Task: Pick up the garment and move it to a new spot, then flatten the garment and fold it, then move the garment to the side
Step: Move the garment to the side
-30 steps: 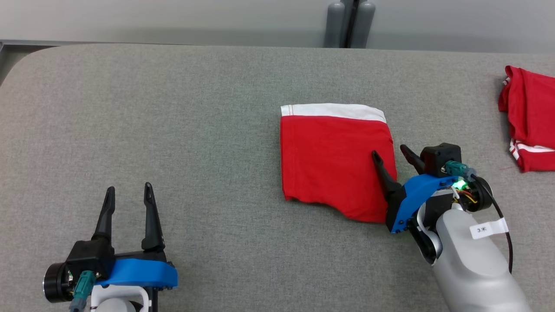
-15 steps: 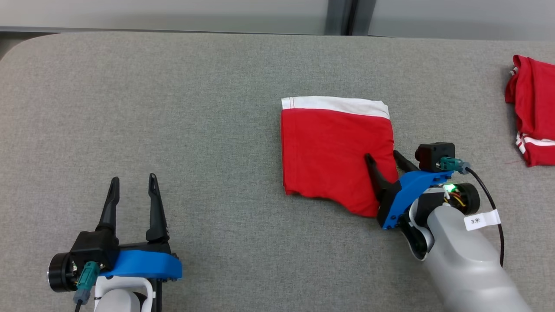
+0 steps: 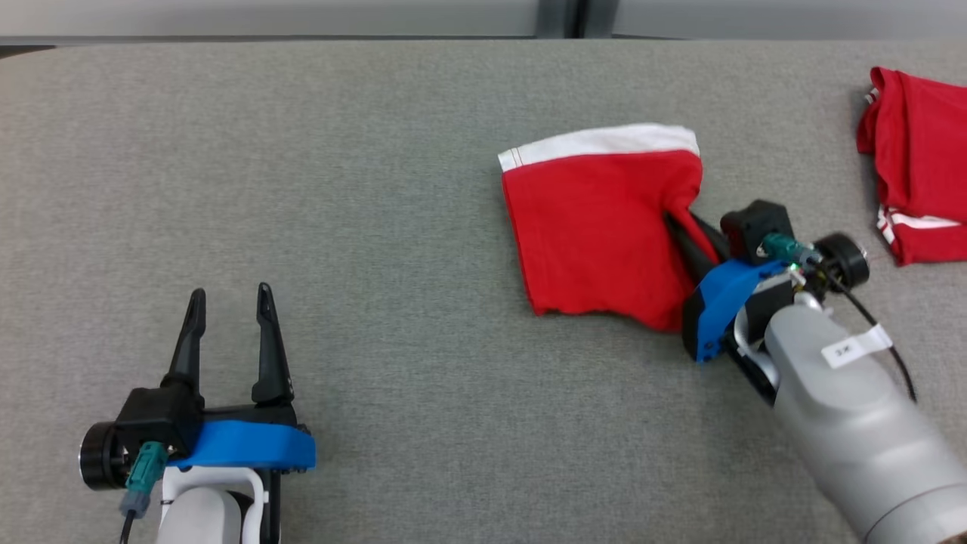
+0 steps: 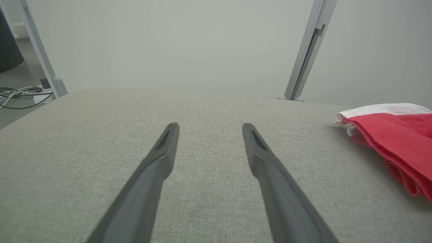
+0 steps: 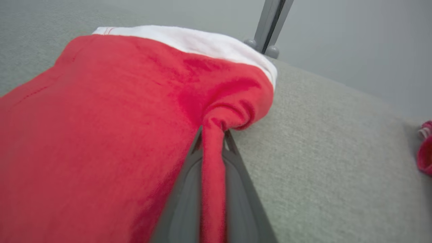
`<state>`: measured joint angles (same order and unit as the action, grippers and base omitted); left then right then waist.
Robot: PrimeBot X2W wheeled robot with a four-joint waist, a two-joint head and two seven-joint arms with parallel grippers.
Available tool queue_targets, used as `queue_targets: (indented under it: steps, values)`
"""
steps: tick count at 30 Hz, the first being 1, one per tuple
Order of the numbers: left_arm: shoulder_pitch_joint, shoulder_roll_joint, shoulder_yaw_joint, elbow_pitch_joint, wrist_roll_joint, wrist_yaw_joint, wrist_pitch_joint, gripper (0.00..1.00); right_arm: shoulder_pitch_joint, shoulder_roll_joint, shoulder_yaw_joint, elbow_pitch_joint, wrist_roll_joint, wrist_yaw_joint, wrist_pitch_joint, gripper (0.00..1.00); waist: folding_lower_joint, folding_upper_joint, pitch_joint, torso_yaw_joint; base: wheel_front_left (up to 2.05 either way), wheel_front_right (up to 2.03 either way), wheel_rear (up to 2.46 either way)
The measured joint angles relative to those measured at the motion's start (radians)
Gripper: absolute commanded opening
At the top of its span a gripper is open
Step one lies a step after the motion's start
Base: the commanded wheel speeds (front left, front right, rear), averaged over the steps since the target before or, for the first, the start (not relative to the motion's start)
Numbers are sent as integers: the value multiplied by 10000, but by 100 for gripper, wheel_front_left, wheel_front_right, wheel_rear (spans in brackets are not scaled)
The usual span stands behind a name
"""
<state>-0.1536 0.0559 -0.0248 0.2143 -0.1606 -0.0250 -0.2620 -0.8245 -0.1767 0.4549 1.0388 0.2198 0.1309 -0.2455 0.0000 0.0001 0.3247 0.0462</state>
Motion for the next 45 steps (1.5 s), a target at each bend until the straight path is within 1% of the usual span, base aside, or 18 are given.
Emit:
queue_targets:
  steps: [5,8,9,11,14,15,16,17,21,25,31,35,37,38,42,45]
  values:
    - [-301,6,-17,-221,144,-82,-8,100,-1007,-880,796,-291,-441,0,-67,0,1,1,432,-515,0,0,0]
    - [-430,31,-27,-420,251,-98,-8,100,-1522,-1436,1267,-499,-420,0,-81,0,1,1,798,-900,0,0,0]
    - [-430,31,-27,-420,251,-98,-8,100,-1522,-1436,1267,-499,-420,0,-81,0,1,1,798,-900,0,0,0]
    - [-564,90,-15,-556,311,-96,-8,100,-1840,-1802,1559,-617,-303,0,-63,0,3,1,1037,-1200,0,0,0]
    - [-634,198,13,-752,418,-77,-8,100,-2294,-2383,1812,-809,132,0,0,0,2,1,1389,-1686,0,0,0]
    - [-703,353,25,-853,485,-86,-10,100,-2574,-2738,1916,-945,456,0,77,0,1,1,1614,-2042,0,0,0]
    - [-757,410,46,-920,500,-81,-10,100,-2697,-2895,1939,-1018,679,0,100,0,2,1,1712,-2209,0,0,0]
    - [-757,410,46,-920,500,-81,-10,100,-2697,-2895,1939,-1018,679,0,100,0,2,1,1712,-2209,0,0,0]
    - [-826,660,27,-1317,604,-81,111,100,-3110,-3643,2203,-1229,1221,2,249,0,1,1,2080,-2812,0,0,0]
    - [-984,798,-102,-2048,817,-13,464,100,-3525,-4475,2495,-1283,1643,0,405,0,1,1,2508,-3273,0,0,0]
    - [-1030,993,-222,-3196,1030,42,1032,100,-4172,-4934,2775,-951,2069,2,481,0,1,1,3068,-3621,0,0,0]
    - [-1096,1080,-232,-3672,1087,71,1277,100,-4603,-4876,2842,-464,2140,2,414,0,1,1,3296,-3693,0,0,0]
    - [-1097,1124,-222,-3814,1085,75,1340,100,-4770,-4777,2863,-77,2094,0,410,19,1,1,3367,-3697,0,0,0]
    - [-1097,1151,-217,-3850,1074,82,1369,100,-4845,-4686,2869,121,2057,0,405,100,1,1,3392,-3689,0,0,0]
    - [-1097,1166,-209,-3916,1005,117,1371,100,-5090,-4435,2796,796,1965,0,278,100,1,0,3452,-3617,0,0,0]
    - [-1098,1164,-199,-3858,949,159,1333,100,-5275,-4372,2746,1170,1835,0,121,100,1,0,3425,-3498,0,0,0]
